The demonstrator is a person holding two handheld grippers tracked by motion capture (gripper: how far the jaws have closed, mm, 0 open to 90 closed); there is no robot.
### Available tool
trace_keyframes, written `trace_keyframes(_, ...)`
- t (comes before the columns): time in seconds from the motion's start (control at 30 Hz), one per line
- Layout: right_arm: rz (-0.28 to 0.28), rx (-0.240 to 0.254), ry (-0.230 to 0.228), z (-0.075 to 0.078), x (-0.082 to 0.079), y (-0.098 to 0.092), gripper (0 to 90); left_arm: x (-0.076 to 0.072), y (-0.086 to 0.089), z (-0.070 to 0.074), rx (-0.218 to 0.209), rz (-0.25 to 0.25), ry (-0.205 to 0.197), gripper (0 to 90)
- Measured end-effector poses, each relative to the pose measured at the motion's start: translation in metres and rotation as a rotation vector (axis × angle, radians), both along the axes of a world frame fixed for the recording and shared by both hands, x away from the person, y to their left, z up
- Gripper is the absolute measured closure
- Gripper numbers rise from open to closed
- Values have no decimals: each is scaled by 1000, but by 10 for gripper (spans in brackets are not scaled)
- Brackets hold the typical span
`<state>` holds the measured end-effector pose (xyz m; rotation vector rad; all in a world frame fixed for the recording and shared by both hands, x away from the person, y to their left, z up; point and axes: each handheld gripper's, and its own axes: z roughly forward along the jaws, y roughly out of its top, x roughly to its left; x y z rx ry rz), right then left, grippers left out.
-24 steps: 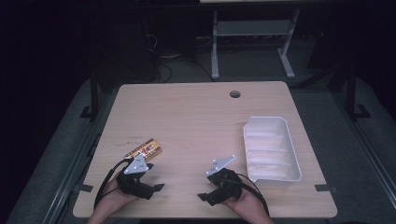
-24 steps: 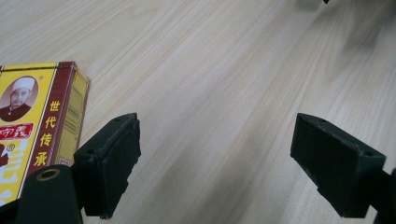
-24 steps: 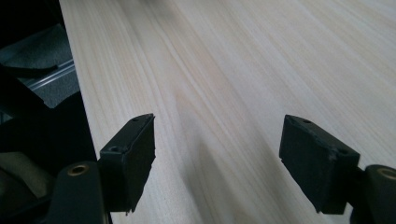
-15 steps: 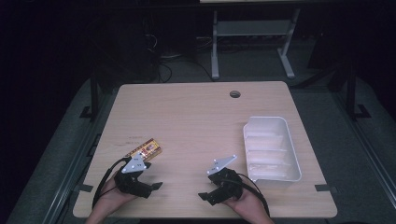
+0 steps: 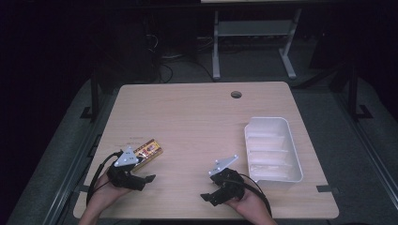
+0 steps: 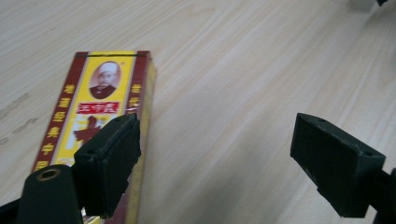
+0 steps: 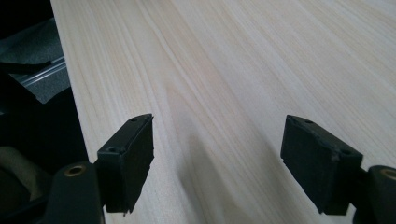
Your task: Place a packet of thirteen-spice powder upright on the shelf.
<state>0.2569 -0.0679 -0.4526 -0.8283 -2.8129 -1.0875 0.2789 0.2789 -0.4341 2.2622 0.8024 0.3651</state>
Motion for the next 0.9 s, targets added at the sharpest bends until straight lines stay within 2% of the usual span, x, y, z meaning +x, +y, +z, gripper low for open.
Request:
trace_keyframes(0.3, 6, -14, 9, -2, 0, 1, 247, 14, 12, 1, 29, 49, 2, 156)
trace_keyframes(0.57, 16, -24, 11, -4, -1, 4, 245, 28, 19, -4, 59, 83, 15, 155)
trace_keyframes(0.63, 19, -26, 9, -4, -1, 5, 245, 29, 19, -4, 66, 86, 17, 152)
trace_keyframes(0.67, 21, -27, 10, -5, -1, 5, 245, 33, 20, -5, 85, 87, 21, 152)
trace_keyframes(0.9, 29, -30, 10, -5, -1, 6, 245, 44, 22, -4, 109, 96, 32, 150)
